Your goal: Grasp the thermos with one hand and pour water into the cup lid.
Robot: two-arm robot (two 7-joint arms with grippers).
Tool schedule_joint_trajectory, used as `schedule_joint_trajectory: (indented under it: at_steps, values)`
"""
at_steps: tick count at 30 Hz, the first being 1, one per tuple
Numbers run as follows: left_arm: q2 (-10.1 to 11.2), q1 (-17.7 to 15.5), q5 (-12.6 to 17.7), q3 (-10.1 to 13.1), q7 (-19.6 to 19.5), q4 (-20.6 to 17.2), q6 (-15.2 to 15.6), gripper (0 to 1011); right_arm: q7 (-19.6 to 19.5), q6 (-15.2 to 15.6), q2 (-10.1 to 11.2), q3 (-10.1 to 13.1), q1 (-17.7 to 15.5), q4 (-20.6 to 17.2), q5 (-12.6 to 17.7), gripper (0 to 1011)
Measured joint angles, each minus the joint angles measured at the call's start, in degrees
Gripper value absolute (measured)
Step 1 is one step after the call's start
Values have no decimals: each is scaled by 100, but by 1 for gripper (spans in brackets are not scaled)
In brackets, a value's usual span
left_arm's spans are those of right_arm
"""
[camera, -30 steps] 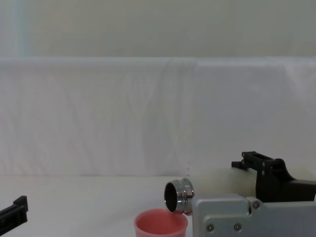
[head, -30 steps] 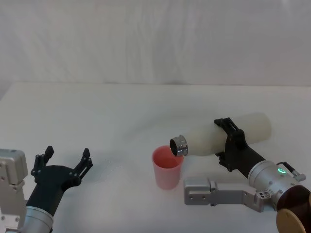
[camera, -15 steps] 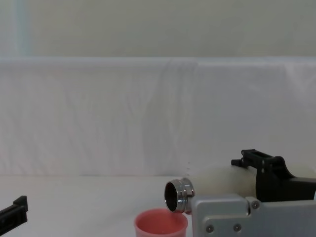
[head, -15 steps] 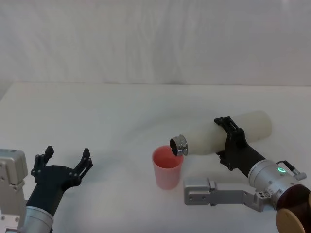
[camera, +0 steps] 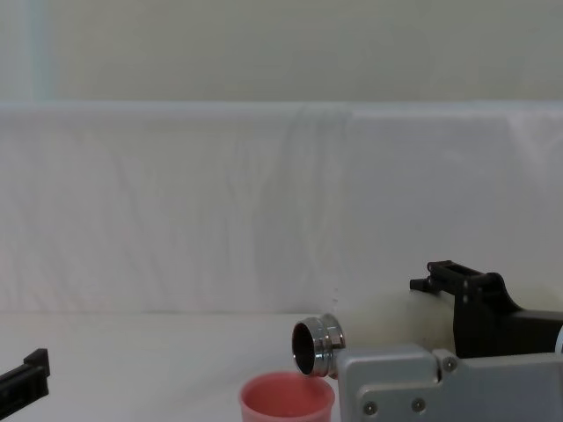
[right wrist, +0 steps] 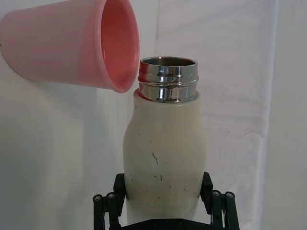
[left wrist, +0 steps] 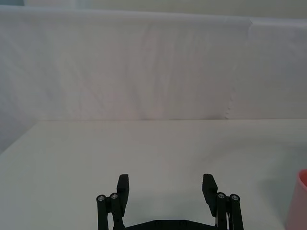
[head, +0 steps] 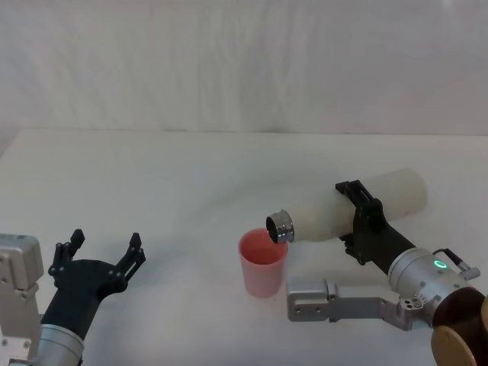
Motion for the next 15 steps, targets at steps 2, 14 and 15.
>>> schedule_joint_trajectory:
  at_steps: [2, 14, 15]
  values:
    - [0, 0, 0, 0, 0, 0, 0, 1001, 7, 1, 4, -5, 6, 0, -12, 955]
    - [0, 0, 0, 0, 0, 0, 0, 1001, 31, 9, 11, -31, 27, 0, -58, 955]
    - [0, 0, 0, 0, 0, 0, 0, 1001, 32, 9, 15, -33, 30, 0, -61, 955]
